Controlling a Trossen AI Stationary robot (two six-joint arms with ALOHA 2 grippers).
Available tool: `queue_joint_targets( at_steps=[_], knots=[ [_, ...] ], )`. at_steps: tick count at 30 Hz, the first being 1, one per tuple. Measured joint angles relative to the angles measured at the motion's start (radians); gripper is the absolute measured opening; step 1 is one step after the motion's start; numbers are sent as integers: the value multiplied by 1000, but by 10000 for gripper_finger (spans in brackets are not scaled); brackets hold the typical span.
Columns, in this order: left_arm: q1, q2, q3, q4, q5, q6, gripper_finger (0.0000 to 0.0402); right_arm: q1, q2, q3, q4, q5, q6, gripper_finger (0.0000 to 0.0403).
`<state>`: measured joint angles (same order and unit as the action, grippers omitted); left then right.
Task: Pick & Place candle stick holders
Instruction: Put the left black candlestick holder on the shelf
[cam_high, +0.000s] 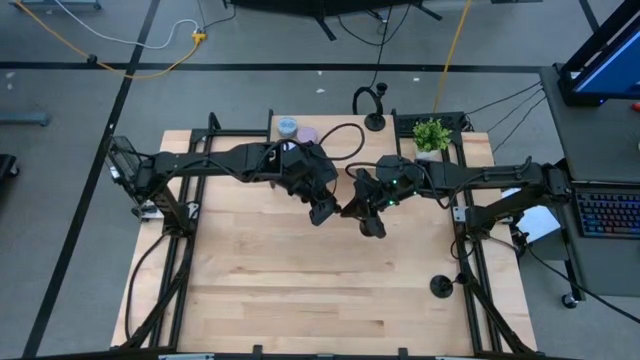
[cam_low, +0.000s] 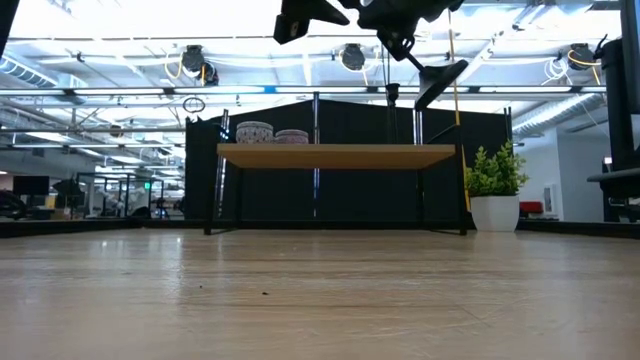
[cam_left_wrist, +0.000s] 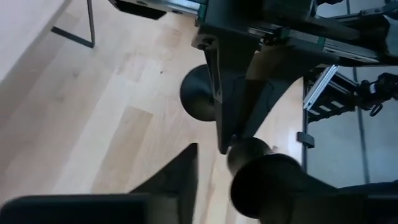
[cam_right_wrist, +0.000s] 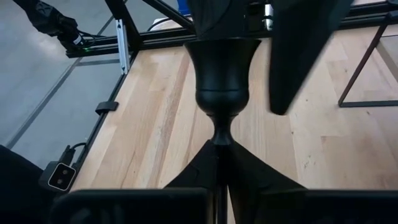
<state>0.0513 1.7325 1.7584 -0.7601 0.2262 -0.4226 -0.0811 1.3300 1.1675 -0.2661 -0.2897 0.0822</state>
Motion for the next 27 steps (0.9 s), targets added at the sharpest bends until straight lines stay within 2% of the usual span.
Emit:
queue_joint_targets(
  at_steps=[6, 10, 15, 20, 22, 27],
  knots=[
    [25, -11, 0, -18, -10, 53, 217, 0, 0, 0, 3, 9, 4, 8],
    [64, -37, 0, -94, -13, 35, 251, -3, 1, 0, -3, 50, 8, 8],
    [105, -91, 0, -170, -10, 2, 263, -16, 0, 0, -33, 99, 5, 8],
    [119, -166, 0, -171, -24, 36, 264, -38, -4, 0, -39, 94, -16, 8],
    [116, -195, 0, -182, -48, 63, 264, -53, -18, -1, -35, 110, -38, 8],
    [88, -241, 0, -197, -197, 79, 264, -108, -71, -1, 81, 269, -120, 8]
  ],
)
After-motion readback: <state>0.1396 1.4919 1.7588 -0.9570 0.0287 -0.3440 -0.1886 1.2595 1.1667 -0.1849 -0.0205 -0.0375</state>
